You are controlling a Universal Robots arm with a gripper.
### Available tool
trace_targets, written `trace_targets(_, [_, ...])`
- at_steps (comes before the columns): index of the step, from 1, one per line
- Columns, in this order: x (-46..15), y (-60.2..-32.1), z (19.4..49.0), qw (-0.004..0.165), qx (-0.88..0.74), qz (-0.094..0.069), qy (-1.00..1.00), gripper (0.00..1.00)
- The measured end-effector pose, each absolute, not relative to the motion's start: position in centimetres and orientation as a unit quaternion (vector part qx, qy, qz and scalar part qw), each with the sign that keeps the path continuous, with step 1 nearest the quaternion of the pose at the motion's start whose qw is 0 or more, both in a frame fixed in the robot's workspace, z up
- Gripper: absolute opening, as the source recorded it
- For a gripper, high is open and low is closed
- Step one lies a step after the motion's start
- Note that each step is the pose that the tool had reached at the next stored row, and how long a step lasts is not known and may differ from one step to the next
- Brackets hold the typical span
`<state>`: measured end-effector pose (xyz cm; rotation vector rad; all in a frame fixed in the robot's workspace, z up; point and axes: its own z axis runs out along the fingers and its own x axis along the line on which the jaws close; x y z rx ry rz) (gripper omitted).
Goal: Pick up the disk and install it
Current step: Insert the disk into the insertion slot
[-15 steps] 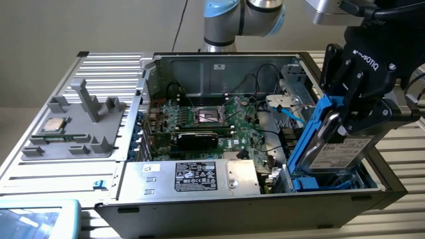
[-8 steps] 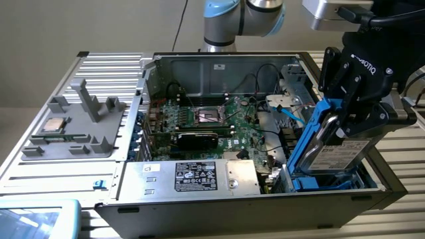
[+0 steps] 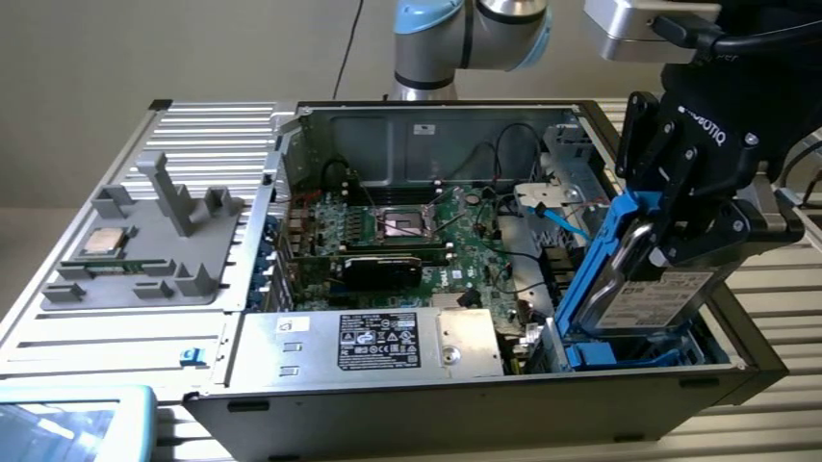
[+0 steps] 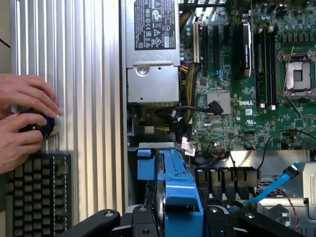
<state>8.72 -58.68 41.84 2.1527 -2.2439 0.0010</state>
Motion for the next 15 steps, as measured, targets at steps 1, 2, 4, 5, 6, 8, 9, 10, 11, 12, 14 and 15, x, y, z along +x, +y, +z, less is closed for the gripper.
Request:
trace_targets(1, [8.72, -58.68, 41.8, 0.016, 0.692, 0.0, -0.722, 0.37])
trace_targets(2, [8.72, -58.68, 41.77, 0.015, 0.692, -0.001, -0.722, 0.37])
trace_targets(4, [8.72, -58.68, 41.74, 0.014, 0.692, -0.002, -0.722, 0.37])
trace_targets(5, [8.72, -58.68, 41.72, 0.014, 0.692, -0.002, -0.722, 0.37])
trace_targets(6, [8.72, -58.68, 41.71, 0.013, 0.692, -0.003, -0.722, 0.37])
trace_targets(8, [8.72, -58.69, 41.68, 0.012, 0.692, -0.003, -0.722, 0.37])
trace_targets(9, [8.72, -58.7, 41.67, 0.012, 0.692, -0.004, -0.722, 0.37])
trace_targets(10, [8.72, -58.72, 41.65, 0.011, 0.692, -0.005, -0.722, 0.37])
trace_targets(11, [8.72, -58.77, 41.64, 0.011, 0.692, -0.005, -0.722, 0.37])
trace_targets(12, [8.72, -58.82, 41.63, 0.01, 0.692, -0.006, -0.721, 0.37])
trace_targets(14, [8.72, -58.93, 41.61, 0.009, 0.692, -0.007, -0.721, 0.37])
trace_targets(15, [8.72, -58.96, 41.61, 0.009, 0.692, -0.007, -0.721, 0.37])
